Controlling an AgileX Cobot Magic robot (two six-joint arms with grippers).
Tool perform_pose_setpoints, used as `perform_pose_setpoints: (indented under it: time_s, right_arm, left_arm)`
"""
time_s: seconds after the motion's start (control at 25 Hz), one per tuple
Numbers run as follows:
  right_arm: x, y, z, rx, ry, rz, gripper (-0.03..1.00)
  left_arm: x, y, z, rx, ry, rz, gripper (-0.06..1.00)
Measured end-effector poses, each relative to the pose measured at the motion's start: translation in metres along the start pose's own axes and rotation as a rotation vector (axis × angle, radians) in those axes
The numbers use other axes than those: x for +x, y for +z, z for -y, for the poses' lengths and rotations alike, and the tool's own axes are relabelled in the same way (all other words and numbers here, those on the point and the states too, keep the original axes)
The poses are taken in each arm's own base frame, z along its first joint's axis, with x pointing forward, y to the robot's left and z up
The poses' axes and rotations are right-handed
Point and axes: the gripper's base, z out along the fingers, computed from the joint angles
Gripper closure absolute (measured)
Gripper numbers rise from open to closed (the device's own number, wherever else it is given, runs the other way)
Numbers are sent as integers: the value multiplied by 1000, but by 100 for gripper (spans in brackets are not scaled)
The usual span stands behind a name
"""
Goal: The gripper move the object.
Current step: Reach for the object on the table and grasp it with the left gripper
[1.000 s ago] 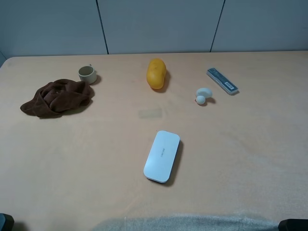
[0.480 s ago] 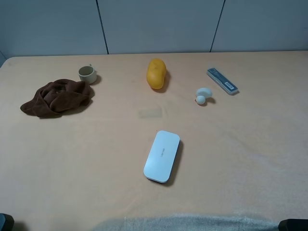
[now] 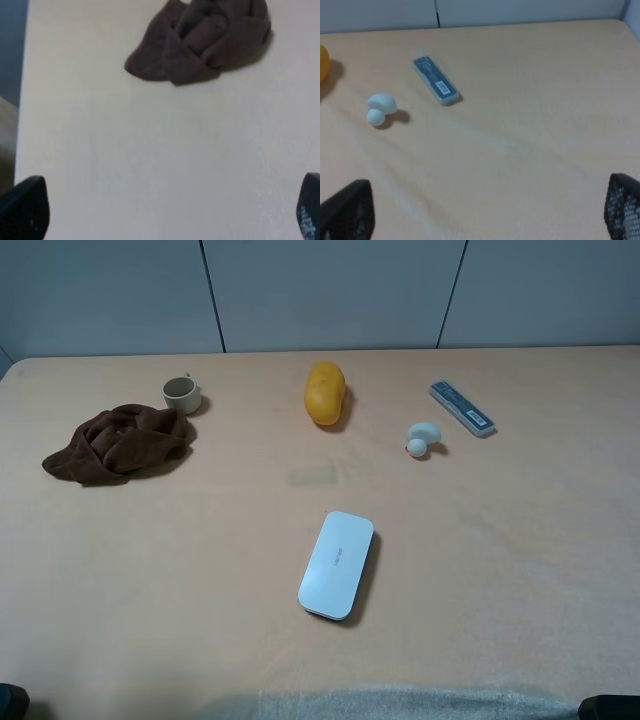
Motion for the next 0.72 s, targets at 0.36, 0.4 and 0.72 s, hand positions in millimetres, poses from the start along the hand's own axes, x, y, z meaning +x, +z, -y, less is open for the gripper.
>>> perform_pose_setpoints:
  time_s: [0.36, 0.4, 0.72]
  right_arm:
    - [0, 0, 0, 0, 0, 0, 28]
    - [0, 0, 0, 0, 0, 0, 28]
    - [0, 0, 0, 0, 0, 0, 28]
  left_arm:
    - [-44, 33, 2, 81, 44, -140, -5]
    - [-48, 36, 2, 86, 43, -145, -5]
    - [-76, 61, 4, 130, 58, -175, -4]
